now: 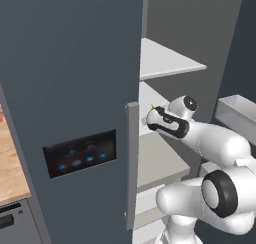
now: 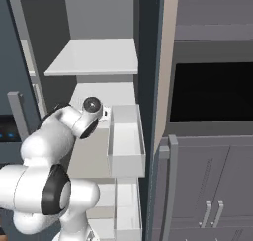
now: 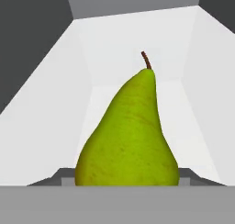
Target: Place the beer on the top shelf of the fridge to keep it out of children's reach, and place the pear and garlic on lower shelves for easy access.
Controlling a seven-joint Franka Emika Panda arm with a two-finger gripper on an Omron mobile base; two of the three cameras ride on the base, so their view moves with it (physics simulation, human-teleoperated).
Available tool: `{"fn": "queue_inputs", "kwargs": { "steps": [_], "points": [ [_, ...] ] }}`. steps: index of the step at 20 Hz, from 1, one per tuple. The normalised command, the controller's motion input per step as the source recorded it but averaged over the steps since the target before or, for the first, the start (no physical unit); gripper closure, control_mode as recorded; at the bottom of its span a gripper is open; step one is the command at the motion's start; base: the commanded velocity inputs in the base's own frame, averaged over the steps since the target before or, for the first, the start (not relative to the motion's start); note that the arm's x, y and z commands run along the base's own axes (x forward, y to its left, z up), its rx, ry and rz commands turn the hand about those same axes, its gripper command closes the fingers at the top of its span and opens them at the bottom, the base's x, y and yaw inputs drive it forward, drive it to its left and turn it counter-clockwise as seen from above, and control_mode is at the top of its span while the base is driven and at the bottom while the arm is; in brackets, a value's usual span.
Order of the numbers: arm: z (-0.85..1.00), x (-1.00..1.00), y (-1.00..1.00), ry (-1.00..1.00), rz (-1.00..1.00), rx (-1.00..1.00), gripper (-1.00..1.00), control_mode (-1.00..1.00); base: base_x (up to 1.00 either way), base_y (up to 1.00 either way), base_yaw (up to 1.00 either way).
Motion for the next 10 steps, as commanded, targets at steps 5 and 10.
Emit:
{"fn": "queue_inputs", "kwargs": {
  "steps": [5, 10],
  "points": [
    [-0.43, 0.67, 0.0, 0.0, 0.04, 0.0, 1.0, -1.0, 0.0, 0.0, 0.0],
    [-0.15, 0.71, 0.0, 0.0, 0.04, 0.0, -1.0, -1.0, 0.0, 0.0, 0.0]
  ]
}}
